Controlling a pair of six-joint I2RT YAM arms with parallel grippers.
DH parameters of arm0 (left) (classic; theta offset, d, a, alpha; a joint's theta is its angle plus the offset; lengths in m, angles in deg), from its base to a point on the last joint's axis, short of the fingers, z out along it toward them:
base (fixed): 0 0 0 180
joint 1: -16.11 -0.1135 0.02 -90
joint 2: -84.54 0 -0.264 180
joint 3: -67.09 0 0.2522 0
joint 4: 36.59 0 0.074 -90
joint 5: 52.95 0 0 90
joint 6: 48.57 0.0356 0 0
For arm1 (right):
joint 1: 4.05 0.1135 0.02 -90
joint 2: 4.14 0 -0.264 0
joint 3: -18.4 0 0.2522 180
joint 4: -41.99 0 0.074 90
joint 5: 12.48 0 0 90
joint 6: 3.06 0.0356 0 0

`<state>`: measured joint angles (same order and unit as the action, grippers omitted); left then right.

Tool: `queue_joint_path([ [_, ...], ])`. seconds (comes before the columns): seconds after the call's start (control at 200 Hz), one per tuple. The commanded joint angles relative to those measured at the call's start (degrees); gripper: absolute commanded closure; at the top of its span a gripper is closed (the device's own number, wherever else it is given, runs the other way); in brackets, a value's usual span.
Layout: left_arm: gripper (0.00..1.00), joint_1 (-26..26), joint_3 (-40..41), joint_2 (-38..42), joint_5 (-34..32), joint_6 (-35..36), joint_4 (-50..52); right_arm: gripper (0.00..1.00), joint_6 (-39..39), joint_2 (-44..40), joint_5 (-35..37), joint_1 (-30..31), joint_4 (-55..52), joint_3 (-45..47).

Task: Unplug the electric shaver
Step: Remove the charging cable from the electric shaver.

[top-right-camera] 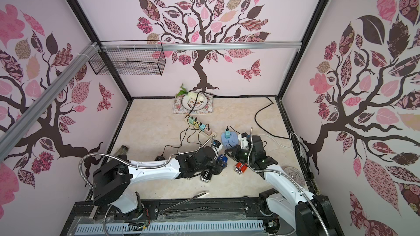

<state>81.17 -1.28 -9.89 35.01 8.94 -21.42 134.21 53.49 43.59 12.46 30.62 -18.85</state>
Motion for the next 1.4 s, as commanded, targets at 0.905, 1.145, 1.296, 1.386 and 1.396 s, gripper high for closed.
queue_joint_path([
  [0.905,0.75,0.25,0.57,-1.17,5.65,0.83,-0.89,0.99,-4.44,3.90,2.64,-2.81,-1.52,-4.99],
  [1.145,0.75,0.48,0.11,-1.44,5.57,1.02,-0.53,0.99,-4.84,4.25,2.34,-3.49,-1.79,-5.47],
  [1.296,0.75,0.45,-1.71,-2.63,4.80,1.30,1.39,0.99,-5.77,3.99,3.30,-3.68,-3.13,-5.79],
  [1.386,0.75,0.76,-2.49,-3.33,4.71,1.36,1.45,0.99,-6.50,3.88,4.05,-3.66,-4.13,-5.88],
  [1.396,0.75,0.86,-2.51,-3.44,4.69,1.33,1.46,0.99,-6.58,3.80,4.05,-3.68,-4.26,-5.87],
])
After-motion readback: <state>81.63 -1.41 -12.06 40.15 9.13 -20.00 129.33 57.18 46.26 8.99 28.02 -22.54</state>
